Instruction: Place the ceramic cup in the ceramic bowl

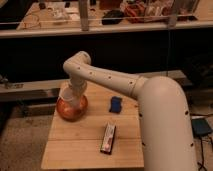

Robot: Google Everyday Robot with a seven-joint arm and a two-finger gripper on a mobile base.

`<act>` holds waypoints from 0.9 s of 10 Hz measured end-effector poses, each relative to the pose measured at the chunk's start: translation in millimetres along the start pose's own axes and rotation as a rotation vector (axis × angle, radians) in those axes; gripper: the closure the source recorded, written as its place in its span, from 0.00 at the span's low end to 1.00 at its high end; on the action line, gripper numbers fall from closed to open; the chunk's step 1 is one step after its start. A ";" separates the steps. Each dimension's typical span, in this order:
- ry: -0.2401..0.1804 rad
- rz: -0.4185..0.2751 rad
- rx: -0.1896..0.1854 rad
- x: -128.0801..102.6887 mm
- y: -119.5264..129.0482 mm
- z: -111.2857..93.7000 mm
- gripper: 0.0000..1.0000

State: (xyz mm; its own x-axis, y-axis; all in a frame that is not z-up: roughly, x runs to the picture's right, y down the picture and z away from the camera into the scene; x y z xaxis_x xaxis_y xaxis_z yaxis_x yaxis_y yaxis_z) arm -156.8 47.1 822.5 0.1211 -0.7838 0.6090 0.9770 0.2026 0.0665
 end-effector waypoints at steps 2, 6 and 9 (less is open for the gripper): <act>-0.001 -0.001 0.003 -0.3 -0.3 0.8 0.71; -0.008 0.005 0.012 -0.5 2.1 1.0 0.32; -0.010 0.011 0.012 -0.2 4.8 0.9 0.20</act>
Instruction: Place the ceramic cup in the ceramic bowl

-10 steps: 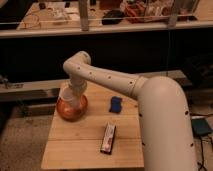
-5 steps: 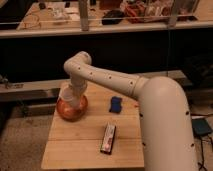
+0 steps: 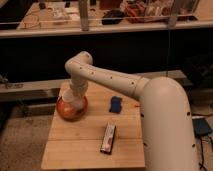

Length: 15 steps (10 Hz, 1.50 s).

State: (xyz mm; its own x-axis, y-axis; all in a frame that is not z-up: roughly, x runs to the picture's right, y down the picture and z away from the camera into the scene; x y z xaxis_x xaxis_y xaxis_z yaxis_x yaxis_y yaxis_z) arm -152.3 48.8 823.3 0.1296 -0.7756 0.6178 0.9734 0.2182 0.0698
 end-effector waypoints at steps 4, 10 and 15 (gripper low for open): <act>0.000 0.010 0.003 -0.1 4.9 0.4 0.20; 0.014 0.008 0.007 -1.5 9.9 -2.0 0.20; 0.027 0.029 -0.048 -1.7 11.7 -0.9 0.20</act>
